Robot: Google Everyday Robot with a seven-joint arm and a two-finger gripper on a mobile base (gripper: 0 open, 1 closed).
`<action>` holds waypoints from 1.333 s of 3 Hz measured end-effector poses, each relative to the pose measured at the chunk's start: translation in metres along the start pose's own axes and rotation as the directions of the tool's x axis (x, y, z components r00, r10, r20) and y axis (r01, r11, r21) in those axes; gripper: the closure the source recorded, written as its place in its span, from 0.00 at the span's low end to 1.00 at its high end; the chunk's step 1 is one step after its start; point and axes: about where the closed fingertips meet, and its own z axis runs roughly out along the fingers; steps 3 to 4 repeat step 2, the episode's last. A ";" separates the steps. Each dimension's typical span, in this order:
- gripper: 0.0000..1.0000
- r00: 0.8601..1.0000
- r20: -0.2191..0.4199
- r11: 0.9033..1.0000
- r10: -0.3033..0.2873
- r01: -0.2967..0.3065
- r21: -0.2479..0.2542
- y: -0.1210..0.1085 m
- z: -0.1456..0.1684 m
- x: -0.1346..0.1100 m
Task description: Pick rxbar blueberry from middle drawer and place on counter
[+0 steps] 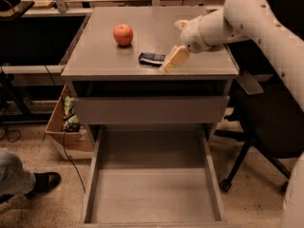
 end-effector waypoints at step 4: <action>0.00 0.999 -0.053 0.997 0.010 -0.006 0.082 -0.010 -0.067 0.029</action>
Offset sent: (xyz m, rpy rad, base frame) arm -0.0165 -0.0534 0.0158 -0.0336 -0.0255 -0.0639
